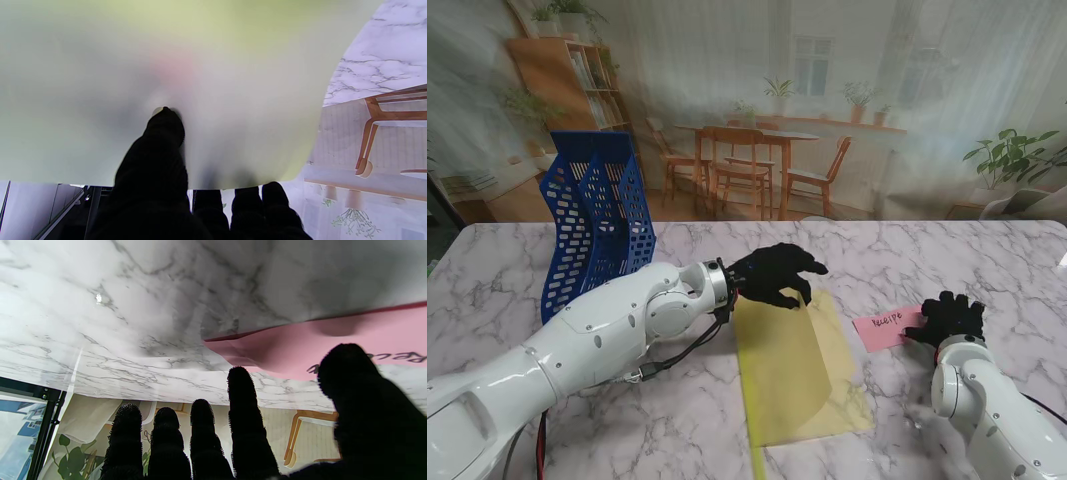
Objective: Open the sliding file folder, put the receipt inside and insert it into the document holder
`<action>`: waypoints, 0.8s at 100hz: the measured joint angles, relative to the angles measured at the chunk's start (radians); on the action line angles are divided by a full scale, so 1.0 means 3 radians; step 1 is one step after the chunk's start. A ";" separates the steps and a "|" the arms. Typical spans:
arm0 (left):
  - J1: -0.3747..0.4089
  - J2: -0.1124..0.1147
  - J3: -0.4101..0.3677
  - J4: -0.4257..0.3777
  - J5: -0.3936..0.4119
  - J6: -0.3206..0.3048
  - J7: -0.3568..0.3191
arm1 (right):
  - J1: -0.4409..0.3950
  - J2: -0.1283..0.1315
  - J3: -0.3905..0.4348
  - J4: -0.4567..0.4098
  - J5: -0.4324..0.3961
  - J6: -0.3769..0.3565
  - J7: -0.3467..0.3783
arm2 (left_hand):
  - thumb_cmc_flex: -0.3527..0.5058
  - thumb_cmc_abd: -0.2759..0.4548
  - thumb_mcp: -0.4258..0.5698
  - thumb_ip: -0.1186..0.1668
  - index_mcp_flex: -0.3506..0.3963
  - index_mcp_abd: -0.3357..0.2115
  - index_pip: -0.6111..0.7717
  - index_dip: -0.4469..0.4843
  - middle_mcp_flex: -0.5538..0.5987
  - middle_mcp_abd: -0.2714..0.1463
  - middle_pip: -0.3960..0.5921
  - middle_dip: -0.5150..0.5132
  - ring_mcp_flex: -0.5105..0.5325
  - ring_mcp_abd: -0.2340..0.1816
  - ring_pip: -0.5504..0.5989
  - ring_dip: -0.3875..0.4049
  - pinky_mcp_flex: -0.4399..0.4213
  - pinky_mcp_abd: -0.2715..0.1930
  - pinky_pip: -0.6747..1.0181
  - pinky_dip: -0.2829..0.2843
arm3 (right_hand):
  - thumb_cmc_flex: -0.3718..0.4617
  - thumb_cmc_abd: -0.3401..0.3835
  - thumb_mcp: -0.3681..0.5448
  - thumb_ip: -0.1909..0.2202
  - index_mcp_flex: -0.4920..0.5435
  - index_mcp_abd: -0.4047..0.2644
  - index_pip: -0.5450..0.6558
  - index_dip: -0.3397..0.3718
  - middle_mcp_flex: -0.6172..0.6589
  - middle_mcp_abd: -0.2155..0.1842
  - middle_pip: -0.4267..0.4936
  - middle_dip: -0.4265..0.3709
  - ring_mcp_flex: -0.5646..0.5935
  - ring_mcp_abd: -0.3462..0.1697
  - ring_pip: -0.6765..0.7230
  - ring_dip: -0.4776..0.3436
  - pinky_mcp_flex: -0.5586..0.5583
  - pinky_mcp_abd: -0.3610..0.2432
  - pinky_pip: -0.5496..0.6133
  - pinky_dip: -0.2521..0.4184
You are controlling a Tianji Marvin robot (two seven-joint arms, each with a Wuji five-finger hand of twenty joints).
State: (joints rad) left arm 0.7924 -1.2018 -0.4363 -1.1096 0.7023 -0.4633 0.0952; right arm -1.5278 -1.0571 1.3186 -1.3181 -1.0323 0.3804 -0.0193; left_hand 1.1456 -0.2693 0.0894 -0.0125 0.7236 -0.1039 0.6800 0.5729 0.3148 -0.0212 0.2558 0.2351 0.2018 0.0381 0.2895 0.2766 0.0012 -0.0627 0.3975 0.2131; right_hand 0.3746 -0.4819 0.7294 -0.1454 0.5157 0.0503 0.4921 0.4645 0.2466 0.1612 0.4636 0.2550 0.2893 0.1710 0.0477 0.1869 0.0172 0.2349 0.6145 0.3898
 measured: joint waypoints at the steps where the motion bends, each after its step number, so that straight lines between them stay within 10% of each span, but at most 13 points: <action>1: 0.0000 0.0000 0.0000 -0.0001 0.0000 0.0000 0.0000 | 0.0001 0.0001 -0.0002 0.0000 -0.0003 0.0004 0.0002 | 0.0000 0.0000 0.0000 0.0000 0.0000 0.0000 0.0000 0.0000 0.0000 0.0000 0.0000 0.0000 0.0000 0.0000 0.0000 0.0000 0.0000 0.0000 0.0000 0.0000 | 0.0000 0.0000 0.0000 0.0000 0.0001 0.0000 0.0000 0.0000 0.0000 0.0000 0.0000 0.0000 0.0000 0.0000 0.0000 0.0000 0.0000 0.0000 0.0000 0.0000; 80: 0.0027 0.0012 -0.0022 -0.0032 0.0005 0.0022 -0.0010 | 0.0087 0.0007 -0.0106 0.0111 0.0105 -0.0012 -0.0122 | 0.0000 0.0041 -0.0002 0.0000 -0.0076 0.0004 0.0046 0.0085 0.0000 0.0000 0.0000 0.0000 0.0000 0.0002 0.0000 0.0032 -0.0007 0.0000 0.0000 0.0000 | 0.0311 -0.0531 0.0325 0.0000 0.0336 0.0035 0.0597 0.0427 0.0173 0.0041 0.0069 0.0029 0.0089 0.0028 0.0225 -0.0003 0.0012 0.0042 0.0304 -0.0156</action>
State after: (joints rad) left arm 0.8003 -1.1981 -0.4430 -1.1191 0.7040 -0.4568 0.0922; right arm -1.5017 -1.0550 1.2868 -1.2849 -1.0008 0.3769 -0.0559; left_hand 1.1456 -0.2571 0.0888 -0.0126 0.7008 -0.1027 0.6939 0.5983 0.3149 -0.0212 0.2558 0.2351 0.2018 0.0386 0.2895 0.2861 -0.0008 -0.0629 0.3976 0.2131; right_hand 0.4681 -0.6412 0.8270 -0.1455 0.6165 0.0609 0.6713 0.5926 0.2985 0.1735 0.4843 0.2637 0.3160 0.1794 0.1154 0.1859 0.0208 0.2474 0.7056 0.3431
